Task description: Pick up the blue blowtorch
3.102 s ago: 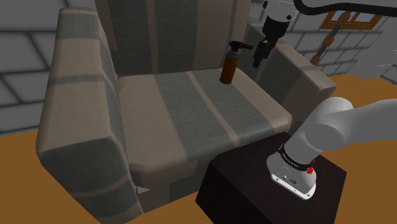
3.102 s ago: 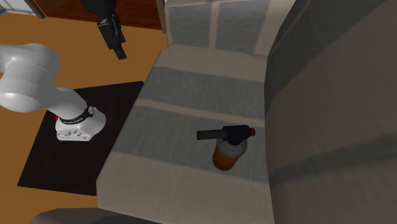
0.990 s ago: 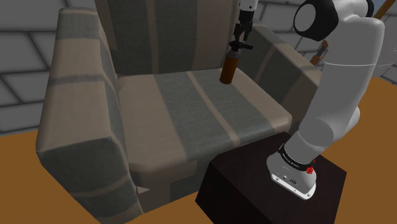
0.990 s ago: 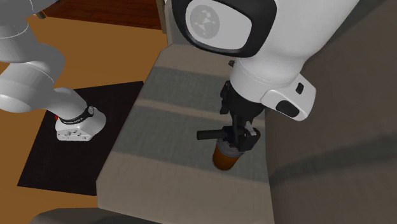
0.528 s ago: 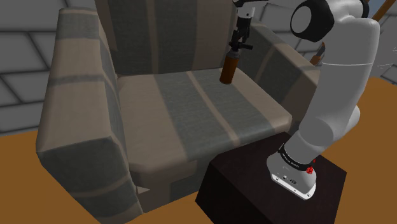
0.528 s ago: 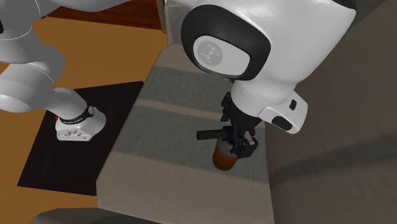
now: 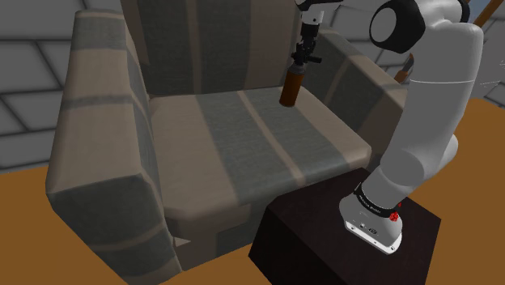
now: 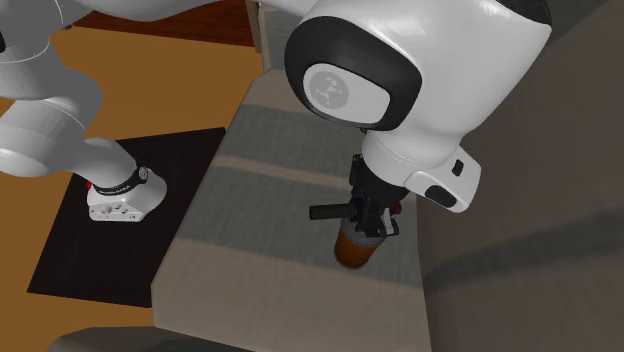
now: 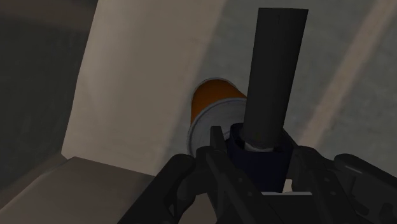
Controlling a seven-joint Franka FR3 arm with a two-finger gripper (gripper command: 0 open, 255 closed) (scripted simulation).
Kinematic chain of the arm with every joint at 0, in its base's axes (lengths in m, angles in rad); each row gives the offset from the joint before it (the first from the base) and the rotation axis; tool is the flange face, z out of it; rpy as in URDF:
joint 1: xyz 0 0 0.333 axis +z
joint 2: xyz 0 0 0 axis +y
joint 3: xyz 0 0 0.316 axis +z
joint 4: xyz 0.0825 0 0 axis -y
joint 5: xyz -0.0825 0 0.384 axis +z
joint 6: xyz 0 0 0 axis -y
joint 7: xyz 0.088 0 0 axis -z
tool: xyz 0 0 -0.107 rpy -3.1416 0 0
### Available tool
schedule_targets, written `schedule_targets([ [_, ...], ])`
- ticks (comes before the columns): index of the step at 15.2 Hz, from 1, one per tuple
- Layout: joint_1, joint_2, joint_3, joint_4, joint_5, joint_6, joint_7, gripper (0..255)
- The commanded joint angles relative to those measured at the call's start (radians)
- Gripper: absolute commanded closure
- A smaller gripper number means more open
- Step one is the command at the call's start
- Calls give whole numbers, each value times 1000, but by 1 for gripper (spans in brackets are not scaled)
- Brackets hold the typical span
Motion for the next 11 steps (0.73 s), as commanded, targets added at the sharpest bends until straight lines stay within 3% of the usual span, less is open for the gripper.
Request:
schedule_targets([
  [1,0,1,1,-1,0,0,0,255],
  [4,0,1,0,-1,0,0,0,255],
  [11,-6,3,-2,96,0,-95,-3,255],
])
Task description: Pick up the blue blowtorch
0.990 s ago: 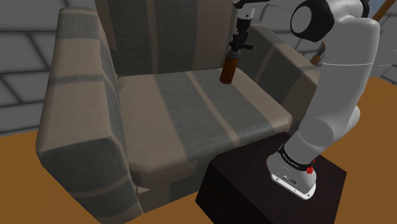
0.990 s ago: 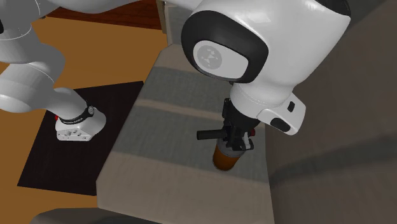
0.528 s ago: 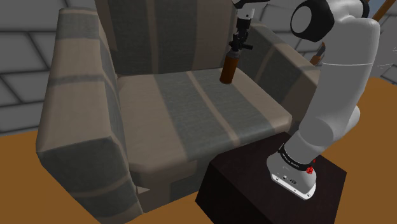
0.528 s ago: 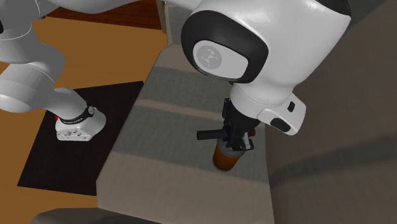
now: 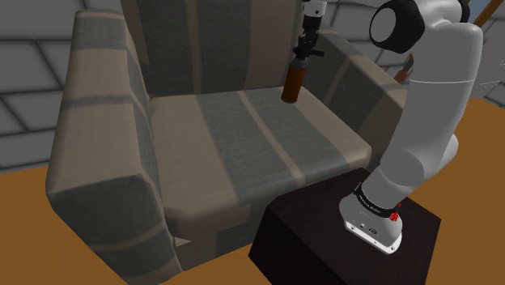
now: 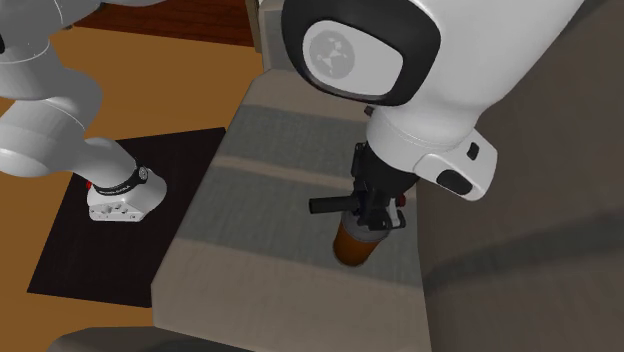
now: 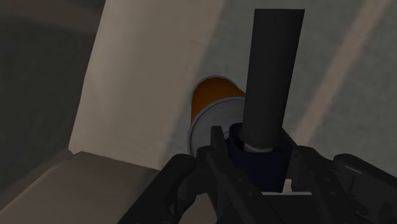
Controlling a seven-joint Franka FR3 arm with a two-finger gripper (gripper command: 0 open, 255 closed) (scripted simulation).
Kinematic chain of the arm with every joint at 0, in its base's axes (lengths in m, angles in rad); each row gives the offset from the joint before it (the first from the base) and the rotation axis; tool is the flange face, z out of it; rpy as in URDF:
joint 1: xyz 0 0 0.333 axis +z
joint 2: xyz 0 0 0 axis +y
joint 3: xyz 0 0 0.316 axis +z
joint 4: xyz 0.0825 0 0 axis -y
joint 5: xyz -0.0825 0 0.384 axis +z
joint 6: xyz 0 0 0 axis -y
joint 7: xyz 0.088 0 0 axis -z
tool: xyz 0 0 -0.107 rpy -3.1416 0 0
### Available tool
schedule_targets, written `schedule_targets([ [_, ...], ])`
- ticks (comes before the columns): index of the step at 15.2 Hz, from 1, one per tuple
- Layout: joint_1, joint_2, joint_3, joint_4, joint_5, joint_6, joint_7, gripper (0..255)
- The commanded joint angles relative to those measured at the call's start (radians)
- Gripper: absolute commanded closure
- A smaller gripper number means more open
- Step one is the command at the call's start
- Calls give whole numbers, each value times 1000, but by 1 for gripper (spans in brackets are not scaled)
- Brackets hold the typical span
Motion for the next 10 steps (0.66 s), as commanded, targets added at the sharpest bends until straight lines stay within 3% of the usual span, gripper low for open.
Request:
schedule_targets([
  [1,-2,2,0,33,0,-29,0,255],
  [10,-15,23,-2,163,6,-137,-5,255],
])
